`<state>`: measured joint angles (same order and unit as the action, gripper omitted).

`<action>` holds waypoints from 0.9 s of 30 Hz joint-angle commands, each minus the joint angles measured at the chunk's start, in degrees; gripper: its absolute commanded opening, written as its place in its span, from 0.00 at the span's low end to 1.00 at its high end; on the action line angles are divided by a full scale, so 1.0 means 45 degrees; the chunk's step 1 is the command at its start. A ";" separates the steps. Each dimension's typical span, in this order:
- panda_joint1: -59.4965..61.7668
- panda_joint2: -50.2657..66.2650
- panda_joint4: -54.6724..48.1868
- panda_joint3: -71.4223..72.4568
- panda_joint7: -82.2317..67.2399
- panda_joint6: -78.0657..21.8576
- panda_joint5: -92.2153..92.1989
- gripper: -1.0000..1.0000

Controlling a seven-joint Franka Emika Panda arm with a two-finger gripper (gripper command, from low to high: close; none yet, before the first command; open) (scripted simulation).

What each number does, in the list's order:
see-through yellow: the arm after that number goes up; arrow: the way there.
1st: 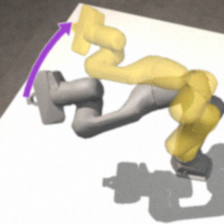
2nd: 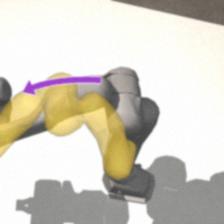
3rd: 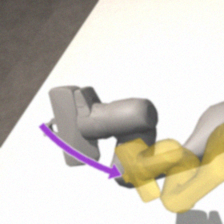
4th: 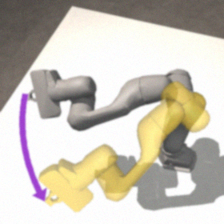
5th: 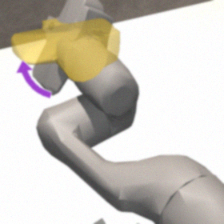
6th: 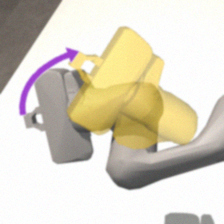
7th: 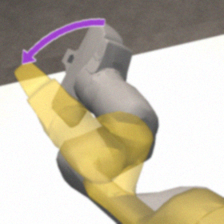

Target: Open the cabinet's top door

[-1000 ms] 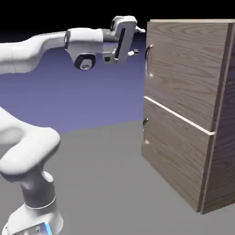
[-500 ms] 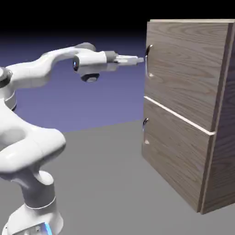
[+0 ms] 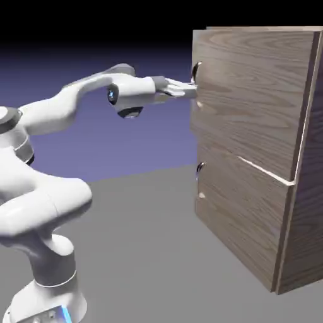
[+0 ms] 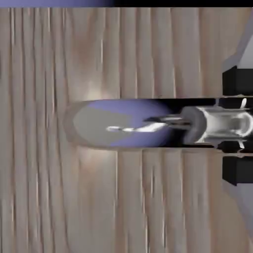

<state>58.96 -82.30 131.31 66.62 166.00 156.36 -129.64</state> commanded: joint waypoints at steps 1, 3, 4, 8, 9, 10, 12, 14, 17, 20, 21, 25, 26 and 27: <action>-0.0238 -0.0361 0.0464 -0.0243 -0.0001 -0.0541 -0.0062 0.00; -0.0690 -0.1062 0.1387 -0.0706 -0.0014 -0.1605 -0.0215 0.00; -0.0883 -0.1435 0.1843 -0.0933 -0.0002 -0.2159 -0.0267 0.00; -0.1556 -0.2836 0.3622 -0.1842 0.0018 -0.4374 -0.0377 0.00; -0.1716 -0.3146 0.4062 -0.2087 -0.0010 -0.4928 -0.0372 0.00; -0.1988 -0.3311 0.4524 -0.2369 -0.0176 -0.5411 -0.0331 0.00; -0.2683 -0.3415 0.5447 -0.3050 -0.0710 -0.6260 -0.0102 0.00; -0.3347 -0.3520 0.6362 -0.3911 -0.1236 -0.7170 0.0328 0.00; -0.4049 -0.3651 0.7436 -0.5295 -0.1874 -0.8394 0.1199 0.00; -0.4440 -0.3724 0.8179 -0.6680 -0.2374 -0.9432 0.2186 0.00; -0.4522 -0.3729 0.8372 -0.7141 -0.2525 -0.9747 0.2532 0.00; -0.4715 -0.3632 0.8930 -0.8987 -0.3098 -1.0867 0.3976 0.00; -0.4663 -0.3613 0.9037 -0.9449 -0.3218 -1.1206 0.4328 0.00; -0.4327 -0.3717 0.9135 -0.9777 -0.3226 -1.1759 0.4501 0.00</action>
<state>39.49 -99.03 172.41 22.61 151.50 103.51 -109.34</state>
